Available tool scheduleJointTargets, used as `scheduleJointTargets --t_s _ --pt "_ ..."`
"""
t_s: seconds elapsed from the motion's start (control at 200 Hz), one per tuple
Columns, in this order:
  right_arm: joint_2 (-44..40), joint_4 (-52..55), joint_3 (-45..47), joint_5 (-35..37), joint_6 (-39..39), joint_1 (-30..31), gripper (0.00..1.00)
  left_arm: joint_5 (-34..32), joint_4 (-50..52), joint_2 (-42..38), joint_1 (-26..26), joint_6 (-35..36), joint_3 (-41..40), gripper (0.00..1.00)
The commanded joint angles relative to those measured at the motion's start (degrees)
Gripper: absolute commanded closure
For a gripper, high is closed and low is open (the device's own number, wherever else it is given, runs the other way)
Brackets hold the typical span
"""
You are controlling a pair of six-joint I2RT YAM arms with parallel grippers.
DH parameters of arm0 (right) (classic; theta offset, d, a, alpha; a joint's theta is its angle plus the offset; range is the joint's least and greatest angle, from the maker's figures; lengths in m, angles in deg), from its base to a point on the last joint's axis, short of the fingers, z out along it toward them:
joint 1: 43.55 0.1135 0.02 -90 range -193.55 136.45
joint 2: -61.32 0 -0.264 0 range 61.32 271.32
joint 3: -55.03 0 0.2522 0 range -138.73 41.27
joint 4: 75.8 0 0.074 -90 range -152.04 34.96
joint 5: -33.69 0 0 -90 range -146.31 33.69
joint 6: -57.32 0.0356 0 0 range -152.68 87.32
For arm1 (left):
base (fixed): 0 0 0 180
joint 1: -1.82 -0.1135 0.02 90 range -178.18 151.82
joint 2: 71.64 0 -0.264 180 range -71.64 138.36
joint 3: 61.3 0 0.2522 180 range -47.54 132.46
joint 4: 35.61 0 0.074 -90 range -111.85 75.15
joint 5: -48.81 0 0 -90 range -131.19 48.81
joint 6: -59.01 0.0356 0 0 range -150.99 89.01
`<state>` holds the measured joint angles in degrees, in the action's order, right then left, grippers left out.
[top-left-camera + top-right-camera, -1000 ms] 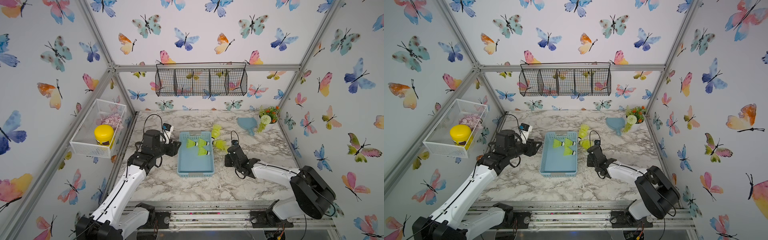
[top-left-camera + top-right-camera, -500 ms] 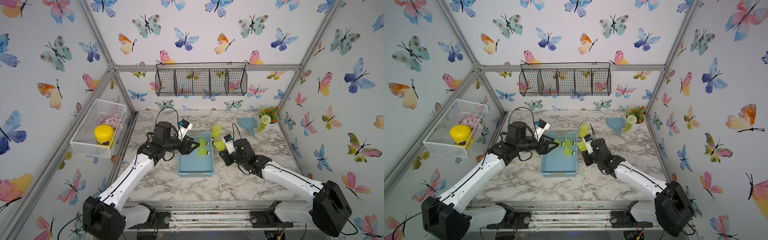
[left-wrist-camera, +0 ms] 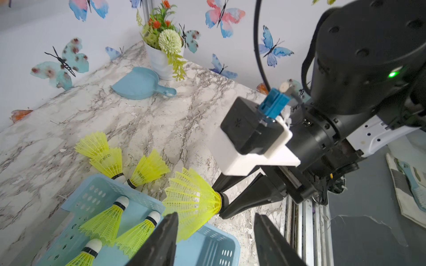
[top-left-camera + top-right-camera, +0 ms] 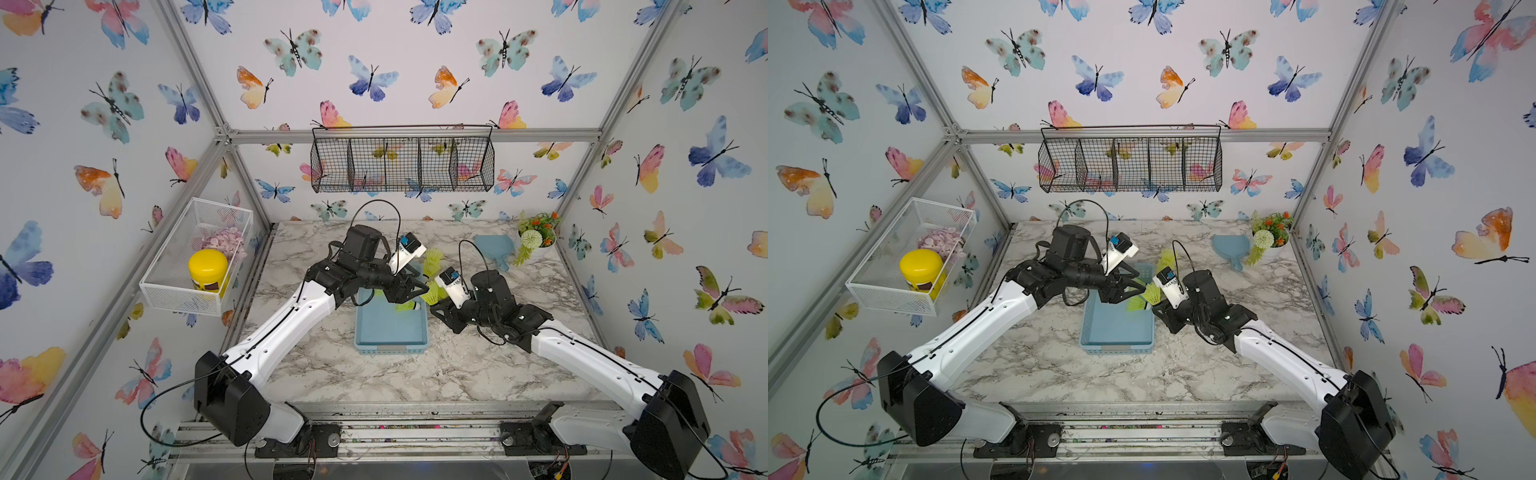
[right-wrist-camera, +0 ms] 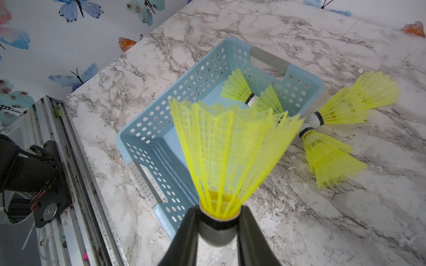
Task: Put the shuttlecocks into the storage box
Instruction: Pick up the shuttlecock at the center of the board.
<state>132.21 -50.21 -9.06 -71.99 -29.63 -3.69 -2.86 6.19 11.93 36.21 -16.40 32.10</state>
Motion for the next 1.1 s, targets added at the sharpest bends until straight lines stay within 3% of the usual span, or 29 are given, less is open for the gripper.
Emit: scheduleJointTargets --t_s 0.0,0.295,0.41,0.496,0.626,0.661,0.821,1.096 --pt "-1.2 1.2 -1.3 -2.9 -1.3 0.4 0.73 4.3 5.5 3.1 0.5 5.5 2.2 0.42" --pt "-0.8 1.2 -1.7 -3.8 -1.7 0.4 0.72 5.0 8.7 7.5 0.8 6.3 4.1 0.42" --pt "-0.9 1.4 -1.7 -3.7 -1.7 0.5 0.72 5.3 9.4 8.3 0.8 6.4 4.3 0.47" --pt "-1.1 1.5 -1.5 -3.6 -1.7 0.4 0.73 6.0 10.4 9.2 0.8 6.7 4.8 0.62" --pt "-1.5 1.2 -1.0 -3.2 -1.5 0.4 0.73 6.4 11.4 10.3 0.8 6.7 5.6 0.99" --pt "-1.6 1.1 -0.8 -2.7 -1.4 0.4 0.72 6.3 11.5 10.5 0.8 6.5 5.8 1.0" --pt "-3.9 -1.4 1.8 4.0 0.8 0.4 0.44 1.5 8.7 9.6 0.8 2.0 5.2 1.0" --pt "-10.5 -6.4 9.3 21.8 6.6 0.4 0.28 -12.7 -8.6 3.0 -1.3 -18.5 -5.7 1.0"
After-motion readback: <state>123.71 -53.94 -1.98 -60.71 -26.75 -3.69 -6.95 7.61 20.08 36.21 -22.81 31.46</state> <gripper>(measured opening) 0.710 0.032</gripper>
